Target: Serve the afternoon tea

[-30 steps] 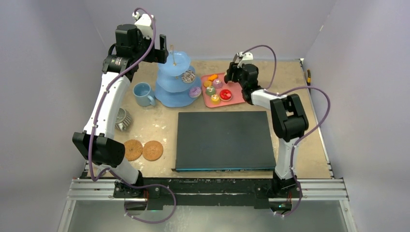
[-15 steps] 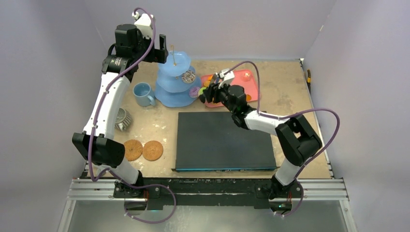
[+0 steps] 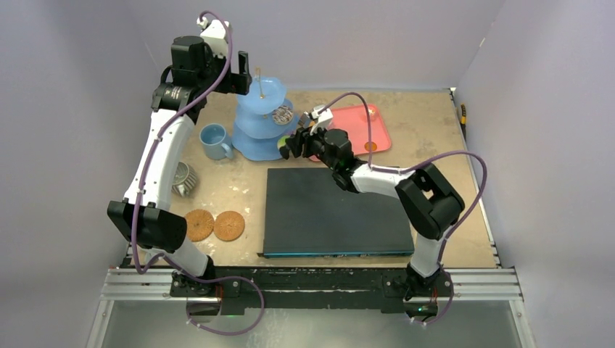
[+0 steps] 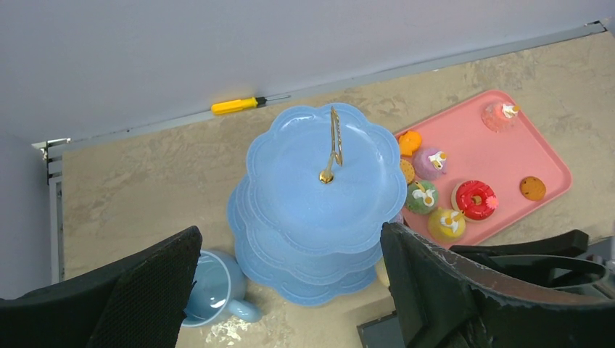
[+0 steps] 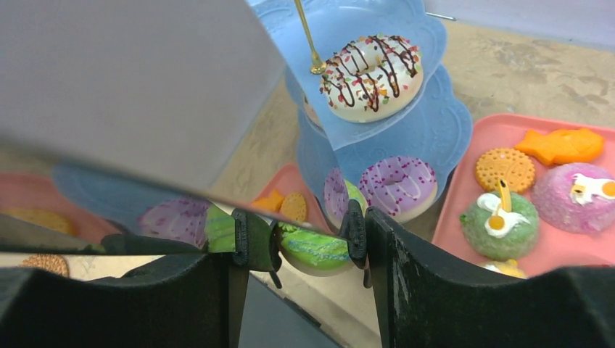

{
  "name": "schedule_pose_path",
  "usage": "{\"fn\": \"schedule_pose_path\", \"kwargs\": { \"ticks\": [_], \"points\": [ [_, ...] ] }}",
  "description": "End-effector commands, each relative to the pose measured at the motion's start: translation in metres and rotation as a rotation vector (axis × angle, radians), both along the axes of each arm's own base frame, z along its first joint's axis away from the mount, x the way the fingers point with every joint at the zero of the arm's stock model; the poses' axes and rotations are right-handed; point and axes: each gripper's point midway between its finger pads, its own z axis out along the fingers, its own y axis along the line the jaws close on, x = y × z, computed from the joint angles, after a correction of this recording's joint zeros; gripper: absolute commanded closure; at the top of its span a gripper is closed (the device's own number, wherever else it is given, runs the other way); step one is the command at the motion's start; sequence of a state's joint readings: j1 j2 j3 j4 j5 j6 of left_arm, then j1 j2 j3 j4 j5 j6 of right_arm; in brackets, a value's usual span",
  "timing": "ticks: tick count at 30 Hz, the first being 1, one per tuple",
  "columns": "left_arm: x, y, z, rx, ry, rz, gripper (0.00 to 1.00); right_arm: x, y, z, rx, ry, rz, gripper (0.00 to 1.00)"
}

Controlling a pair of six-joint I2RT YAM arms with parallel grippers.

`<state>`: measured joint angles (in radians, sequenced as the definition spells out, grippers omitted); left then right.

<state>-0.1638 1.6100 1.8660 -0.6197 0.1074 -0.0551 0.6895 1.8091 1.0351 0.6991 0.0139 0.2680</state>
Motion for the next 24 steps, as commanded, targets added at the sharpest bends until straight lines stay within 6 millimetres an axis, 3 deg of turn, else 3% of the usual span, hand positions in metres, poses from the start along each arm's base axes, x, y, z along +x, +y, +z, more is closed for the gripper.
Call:
{"fn": "schedule_pose_path", "kwargs": {
  "ticks": [1,5,13,24],
  "points": [
    [-0.007,0.009,0.022,0.013,-0.062,0.012,0.07,0.010,0.021,0.024,0.093,-0.042,0.018,0.41],
    [-0.006,0.009,0.021,0.011,-0.059,0.010,0.07,0.010,0.037,0.021,0.102,-0.043,0.055,0.42],
    [-0.006,0.007,0.025,0.001,-0.062,0.002,0.07,0.024,0.046,0.022,0.165,-0.078,0.014,0.40],
    [-0.007,0.009,0.021,0.014,-0.056,0.007,0.07,0.043,0.054,-0.004,0.171,-0.064,-0.071,0.36]
  ]
}}
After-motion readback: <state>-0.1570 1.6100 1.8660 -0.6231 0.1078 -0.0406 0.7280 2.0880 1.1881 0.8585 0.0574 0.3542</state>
